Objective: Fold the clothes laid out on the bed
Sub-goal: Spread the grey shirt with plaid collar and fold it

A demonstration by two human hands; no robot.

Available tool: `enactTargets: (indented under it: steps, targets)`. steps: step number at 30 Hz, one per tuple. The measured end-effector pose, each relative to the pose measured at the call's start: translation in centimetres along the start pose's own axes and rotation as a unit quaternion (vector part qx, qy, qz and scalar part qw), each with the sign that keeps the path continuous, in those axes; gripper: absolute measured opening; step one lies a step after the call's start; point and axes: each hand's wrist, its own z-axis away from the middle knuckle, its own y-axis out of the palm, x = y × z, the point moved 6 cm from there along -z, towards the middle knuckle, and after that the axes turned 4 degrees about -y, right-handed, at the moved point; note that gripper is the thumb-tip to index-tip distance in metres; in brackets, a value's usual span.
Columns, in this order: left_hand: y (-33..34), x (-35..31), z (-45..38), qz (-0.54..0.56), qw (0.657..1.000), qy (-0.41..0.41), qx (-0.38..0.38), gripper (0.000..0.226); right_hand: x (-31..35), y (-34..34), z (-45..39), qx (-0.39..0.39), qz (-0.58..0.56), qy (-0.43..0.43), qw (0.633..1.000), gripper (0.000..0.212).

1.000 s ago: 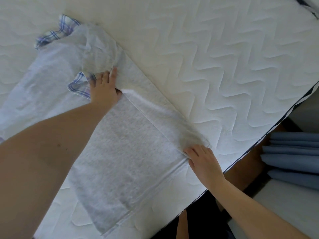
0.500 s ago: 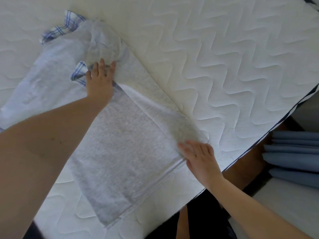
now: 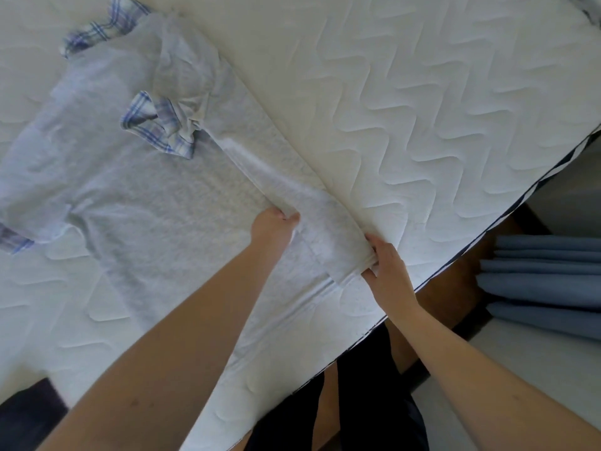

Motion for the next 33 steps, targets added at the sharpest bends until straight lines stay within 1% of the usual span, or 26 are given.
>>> enactTargets:
  steps: [1,2,3,5,6,9,10,12,13,15,17,19,22,24,26,29,31,33]
  targets:
    - [0.4,0.0,0.1,-0.001,1.0,-0.011,-0.003,0.032,0.0,0.0,0.0,-0.003,-0.032,0.02,0.999,0.057]
    - [0.7,0.0,0.1,0.025,0.999,-0.023,0.0,0.029,-0.1,-0.1,-0.1,-0.009,-0.059,0.044,0.997,0.048]
    - [1.0,0.1,0.2,0.084,0.996,-0.036,0.011,0.029,-0.1,-0.1,0.0,-0.016,-0.079,0.069,0.994,0.04]
    - [1.7,0.4,0.8,0.222,0.971,-0.076,0.038,0.028,-0.4,-0.2,0.1,-0.03,-0.114,0.118,0.986,0.029]
    - [1.8,0.5,1.2,0.268,0.958,-0.091,0.039,0.027,-0.5,-0.2,0.2,-0.035,-0.126,0.136,0.982,0.026]
    - [1.9,1.6,2.3,0.321,0.942,-0.101,0.018,0.029,-0.8,-0.1,0.3,-0.045,-0.134,0.158,0.977,0.023]
    - [2.2,2.1,2.7,0.345,0.932,-0.104,0.032,0.032,-0.7,-0.1,0.3,-0.045,-0.136,0.16,0.977,0.022]
    - [3.3,2.7,3.6,0.376,0.916,-0.104,0.097,0.035,-0.5,-0.1,0.2,-0.045,-0.136,0.158,0.977,0.022]
    - [4.0,3.0,4.1,0.368,0.915,-0.097,0.137,0.034,-0.4,-0.1,0.2,-0.046,-0.132,0.156,0.978,0.022]
    - [5.5,3.2,5.0,0.308,0.926,-0.073,0.207,0.034,-0.2,-0.1,0.0,-0.051,-0.132,0.158,0.977,0.022]
    - [6.6,3.3,5.7,0.278,0.932,-0.057,0.227,0.033,-0.1,-0.2,0.1,-0.065,-0.142,0.175,0.972,0.022]
    - [6.9,3.3,6.3,0.297,0.93,-0.061,0.207,0.027,-0.3,-0.6,0.2,-0.085,-0.154,0.195,0.965,0.024]
    - [6.3,3.3,6.4,0.317,0.935,-0.061,0.149,0.032,-1.0,-1.3,0.6,-0.112,-0.175,0.226,0.952,0.02]
    - [6.1,3.4,6.3,0.309,0.941,-0.052,0.129,0.028,-1.4,-1.4,0.9,-0.109,-0.171,0.231,0.952,0.017]
    - [6.2,3.7,6.4,0.281,0.951,-0.052,0.119,0.022,-1.1,-1.3,0.9,-0.097,-0.136,0.192,0.967,0.016]
    - [6.5,4.3,6.4,0.238,0.963,-0.056,0.114,0.025,-0.2,-1.4,0.3,-0.067,-0.038,0.115,0.99,0.019]
    - [6.4,4.4,6.4,0.198,0.973,-0.039,0.11,0.028,-0.3,-1.6,0.1,-0.062,-0.007,0.114,0.992,0.02]
    - [6.3,4.4,6.7,0.146,0.985,-0.022,0.088,0.027,-0.8,-1.8,0.5,-0.061,0.0,0.13,0.99,0.019]
